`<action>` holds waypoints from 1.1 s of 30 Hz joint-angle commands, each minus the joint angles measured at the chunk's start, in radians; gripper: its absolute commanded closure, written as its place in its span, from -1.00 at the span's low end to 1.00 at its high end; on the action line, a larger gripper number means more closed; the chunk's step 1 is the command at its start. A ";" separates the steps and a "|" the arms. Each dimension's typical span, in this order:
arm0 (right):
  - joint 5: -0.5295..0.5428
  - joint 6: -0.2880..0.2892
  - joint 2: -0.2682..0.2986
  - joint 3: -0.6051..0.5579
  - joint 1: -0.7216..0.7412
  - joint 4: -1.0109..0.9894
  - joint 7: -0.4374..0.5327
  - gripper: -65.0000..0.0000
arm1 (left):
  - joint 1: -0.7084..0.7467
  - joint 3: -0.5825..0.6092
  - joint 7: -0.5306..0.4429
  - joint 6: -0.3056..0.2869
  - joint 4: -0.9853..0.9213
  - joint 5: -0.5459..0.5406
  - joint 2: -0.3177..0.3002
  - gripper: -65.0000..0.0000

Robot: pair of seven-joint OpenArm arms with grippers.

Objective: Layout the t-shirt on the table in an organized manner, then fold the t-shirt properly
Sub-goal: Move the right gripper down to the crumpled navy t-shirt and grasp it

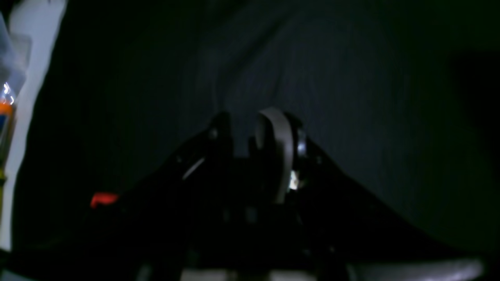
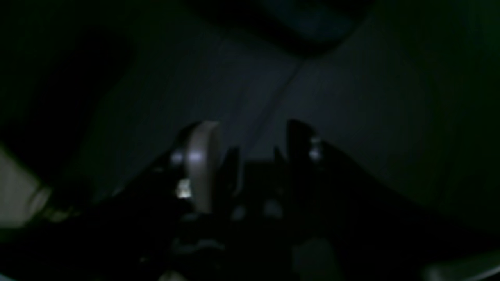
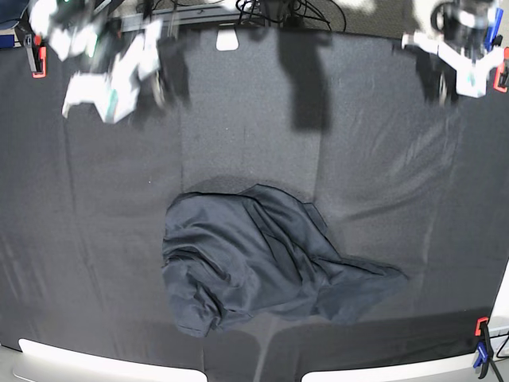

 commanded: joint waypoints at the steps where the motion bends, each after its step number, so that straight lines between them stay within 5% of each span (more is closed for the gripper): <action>1: 0.008 0.001 0.008 0.005 0.030 0.017 0.023 -0.03 | -0.008 -0.003 -0.021 0.010 0.016 -0.003 -0.006 0.55; 6: 0.011 -0.009 -0.042 0.005 0.239 -0.060 -0.051 -0.03 | -0.063 -0.003 -0.007 0.009 0.016 -0.003 -0.006 0.55; 13: 0.148 -0.025 -0.135 0.005 0.576 -0.362 -0.185 -0.02 | -0.085 -0.003 0.000 0.007 0.016 -0.003 -0.009 0.55; 20: 0.214 -0.023 -0.223 0.005 0.861 -0.678 -0.409 -0.02 | -0.097 -0.003 0.001 0.007 0.016 -0.003 -0.009 0.55; 26: 0.209 -0.020 -0.289 0.005 1.025 -0.939 -0.538 -0.02 | -0.108 -0.003 0.000 0.007 0.016 -0.003 -0.009 0.55; 33: 0.207 -0.020 -0.344 0.004 1.087 -1.020 -0.571 -0.02 | -0.131 -0.003 0.001 0.008 0.016 -0.003 -0.009 0.55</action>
